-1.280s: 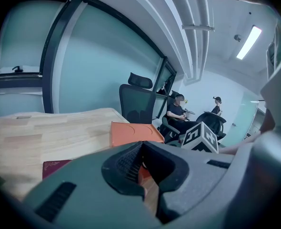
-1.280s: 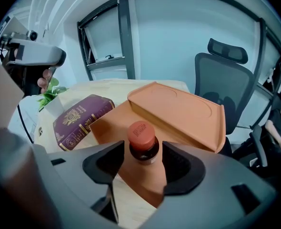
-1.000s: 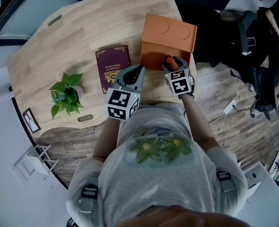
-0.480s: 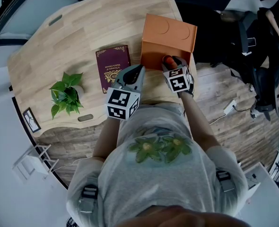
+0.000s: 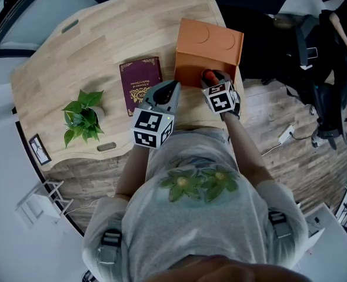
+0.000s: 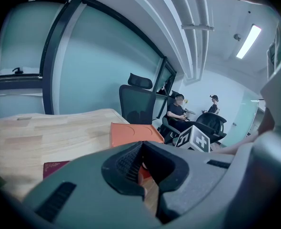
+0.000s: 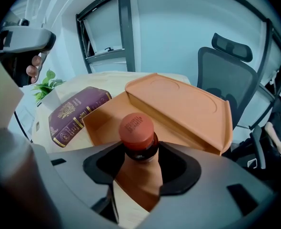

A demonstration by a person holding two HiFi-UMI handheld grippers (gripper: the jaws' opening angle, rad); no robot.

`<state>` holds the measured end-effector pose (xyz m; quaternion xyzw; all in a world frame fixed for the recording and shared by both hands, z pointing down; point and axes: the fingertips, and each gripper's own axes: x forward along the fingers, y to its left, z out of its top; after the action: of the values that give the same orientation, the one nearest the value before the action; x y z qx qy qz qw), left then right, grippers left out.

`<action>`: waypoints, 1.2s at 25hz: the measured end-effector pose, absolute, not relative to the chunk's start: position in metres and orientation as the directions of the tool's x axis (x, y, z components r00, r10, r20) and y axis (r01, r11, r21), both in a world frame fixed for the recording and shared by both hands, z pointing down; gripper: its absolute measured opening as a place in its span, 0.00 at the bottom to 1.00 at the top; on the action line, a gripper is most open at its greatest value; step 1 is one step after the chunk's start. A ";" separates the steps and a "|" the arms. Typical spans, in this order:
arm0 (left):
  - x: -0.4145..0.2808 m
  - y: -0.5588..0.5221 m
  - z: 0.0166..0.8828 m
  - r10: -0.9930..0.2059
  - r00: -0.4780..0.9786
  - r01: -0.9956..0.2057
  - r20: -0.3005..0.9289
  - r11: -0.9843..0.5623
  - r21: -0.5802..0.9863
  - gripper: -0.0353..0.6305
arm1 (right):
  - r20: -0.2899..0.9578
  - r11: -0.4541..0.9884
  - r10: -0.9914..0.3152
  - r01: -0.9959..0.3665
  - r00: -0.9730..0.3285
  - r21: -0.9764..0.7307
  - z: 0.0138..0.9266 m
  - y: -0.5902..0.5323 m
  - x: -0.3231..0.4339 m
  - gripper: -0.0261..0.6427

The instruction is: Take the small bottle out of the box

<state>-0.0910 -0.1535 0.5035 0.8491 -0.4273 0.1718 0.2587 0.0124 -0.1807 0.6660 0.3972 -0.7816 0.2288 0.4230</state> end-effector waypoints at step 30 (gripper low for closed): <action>-0.091 -0.151 0.491 -0.657 0.576 -0.814 0.486 -0.517 0.264 0.06 | 0.802 0.585 -0.471 -0.811 -0.367 -0.028 0.630 -0.182 0.017 0.36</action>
<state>-0.0914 -0.1507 0.4906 0.8553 -0.4300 0.1650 0.2375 0.0175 -0.1822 0.6299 0.4015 -0.7982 0.2157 0.3939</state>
